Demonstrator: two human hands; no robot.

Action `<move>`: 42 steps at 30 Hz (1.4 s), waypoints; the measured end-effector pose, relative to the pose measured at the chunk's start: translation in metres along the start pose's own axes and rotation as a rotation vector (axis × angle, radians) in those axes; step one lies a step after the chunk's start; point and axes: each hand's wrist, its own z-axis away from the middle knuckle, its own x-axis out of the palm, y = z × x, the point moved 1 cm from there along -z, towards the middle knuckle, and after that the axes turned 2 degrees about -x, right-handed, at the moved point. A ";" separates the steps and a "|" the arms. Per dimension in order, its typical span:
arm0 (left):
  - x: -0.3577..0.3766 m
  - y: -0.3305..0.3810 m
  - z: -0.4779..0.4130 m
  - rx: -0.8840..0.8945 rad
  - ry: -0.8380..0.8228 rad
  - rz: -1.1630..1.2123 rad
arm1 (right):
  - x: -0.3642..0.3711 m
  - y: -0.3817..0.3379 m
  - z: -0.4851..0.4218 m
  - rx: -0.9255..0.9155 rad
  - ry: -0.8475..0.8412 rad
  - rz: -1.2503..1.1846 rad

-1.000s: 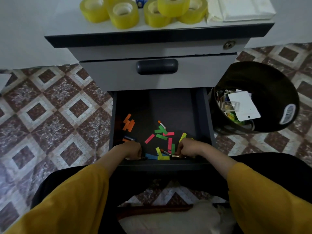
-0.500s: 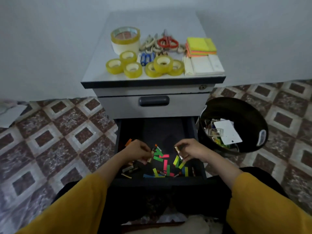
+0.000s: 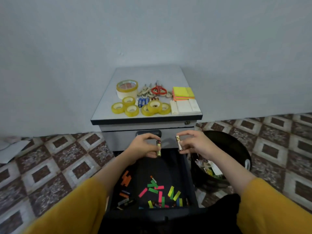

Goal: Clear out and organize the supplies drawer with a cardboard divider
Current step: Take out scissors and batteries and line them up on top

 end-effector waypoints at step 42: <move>-0.030 0.132 -0.150 0.207 0.370 -0.850 | -0.056 -0.078 -0.061 -0.200 0.216 0.228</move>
